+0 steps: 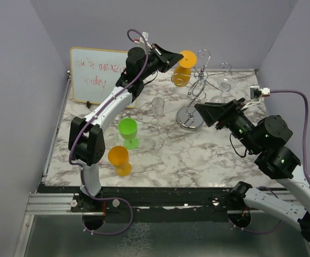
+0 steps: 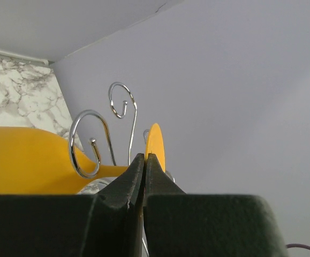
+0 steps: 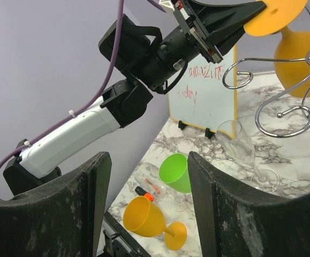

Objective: Place the wine glass upside down on the wine glass rack

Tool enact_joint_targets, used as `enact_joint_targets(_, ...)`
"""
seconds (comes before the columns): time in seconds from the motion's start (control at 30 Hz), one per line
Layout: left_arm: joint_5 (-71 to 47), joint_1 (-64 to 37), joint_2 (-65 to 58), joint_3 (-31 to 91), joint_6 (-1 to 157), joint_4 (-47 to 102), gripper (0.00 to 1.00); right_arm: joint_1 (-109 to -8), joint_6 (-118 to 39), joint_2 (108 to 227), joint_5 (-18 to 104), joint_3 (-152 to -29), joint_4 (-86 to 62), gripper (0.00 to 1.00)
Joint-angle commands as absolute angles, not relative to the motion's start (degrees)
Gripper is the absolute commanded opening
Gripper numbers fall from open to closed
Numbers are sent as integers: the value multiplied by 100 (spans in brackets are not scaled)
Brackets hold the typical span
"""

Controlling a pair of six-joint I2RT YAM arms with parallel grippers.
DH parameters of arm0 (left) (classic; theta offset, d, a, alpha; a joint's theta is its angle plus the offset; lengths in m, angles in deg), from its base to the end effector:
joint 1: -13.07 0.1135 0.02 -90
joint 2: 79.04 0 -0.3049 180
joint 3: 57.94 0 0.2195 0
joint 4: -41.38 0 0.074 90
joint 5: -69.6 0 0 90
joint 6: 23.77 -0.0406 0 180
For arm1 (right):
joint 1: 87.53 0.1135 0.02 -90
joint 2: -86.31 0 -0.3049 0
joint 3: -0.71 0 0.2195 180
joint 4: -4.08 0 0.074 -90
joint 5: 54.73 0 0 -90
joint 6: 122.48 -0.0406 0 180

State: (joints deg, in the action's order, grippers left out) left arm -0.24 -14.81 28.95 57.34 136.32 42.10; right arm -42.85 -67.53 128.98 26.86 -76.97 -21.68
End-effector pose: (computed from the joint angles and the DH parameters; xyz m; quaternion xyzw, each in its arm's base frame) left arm 0.3850 -0.2195 0.4470 -0.1093 0.6501 -0.6361 0.4010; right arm 0.0669 0.0578 0.4644 0.0014 0.6485 0.4505 0.6136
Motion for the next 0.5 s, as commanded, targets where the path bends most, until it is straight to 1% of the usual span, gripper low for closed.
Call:
enact_joint_targets(0.0,-100,-1514,3165,6258,13705,4372,0,-4254,-6697,12789,2408,-7606,-1994,64)
enact_joint_targets(0.23,-477,-1506,3461,6590,13599,4366,0,-4253,-6639,12791,2354,-7602,-1961,63)
enact_joint_targets(0.47,-952,-1466,3462,6410,13478,4363,0,-4253,-6613,12750,2315,-7580,-2003,64)
